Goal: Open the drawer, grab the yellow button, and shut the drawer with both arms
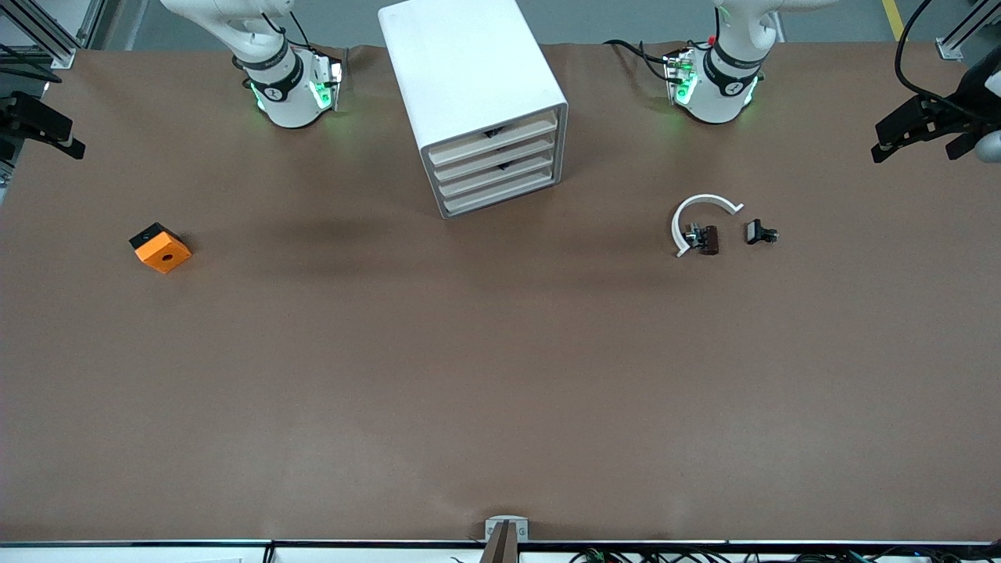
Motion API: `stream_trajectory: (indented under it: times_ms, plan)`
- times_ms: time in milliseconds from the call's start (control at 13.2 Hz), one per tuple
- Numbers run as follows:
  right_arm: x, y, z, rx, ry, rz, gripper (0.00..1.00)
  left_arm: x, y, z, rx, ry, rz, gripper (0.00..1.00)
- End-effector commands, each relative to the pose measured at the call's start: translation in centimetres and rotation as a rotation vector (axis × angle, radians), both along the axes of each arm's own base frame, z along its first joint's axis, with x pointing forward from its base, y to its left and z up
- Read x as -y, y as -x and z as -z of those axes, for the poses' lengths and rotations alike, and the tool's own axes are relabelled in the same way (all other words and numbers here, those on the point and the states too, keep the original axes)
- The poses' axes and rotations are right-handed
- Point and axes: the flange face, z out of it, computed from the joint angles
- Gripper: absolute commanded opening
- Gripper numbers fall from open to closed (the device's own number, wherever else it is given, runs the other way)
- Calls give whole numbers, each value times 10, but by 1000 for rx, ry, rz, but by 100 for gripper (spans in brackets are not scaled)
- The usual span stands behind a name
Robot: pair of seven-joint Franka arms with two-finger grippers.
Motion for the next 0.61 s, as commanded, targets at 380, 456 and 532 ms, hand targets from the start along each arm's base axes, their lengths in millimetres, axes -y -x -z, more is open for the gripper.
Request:
stream_trajectory:
  times_ms: [380, 456, 532]
  plan:
    - [-3, 8, -1, 13, -9, 13, 100, -2, -15, 11, -37, 0, 4, 100]
    - [-3, 8, -1, 13, -9, 13, 100, -2, -21, 17, -48, 3, 8, 100]
    - [-3, 7, -1, 13, -8, 13, 100, 2, -26, 27, -67, 4, 14, 100]
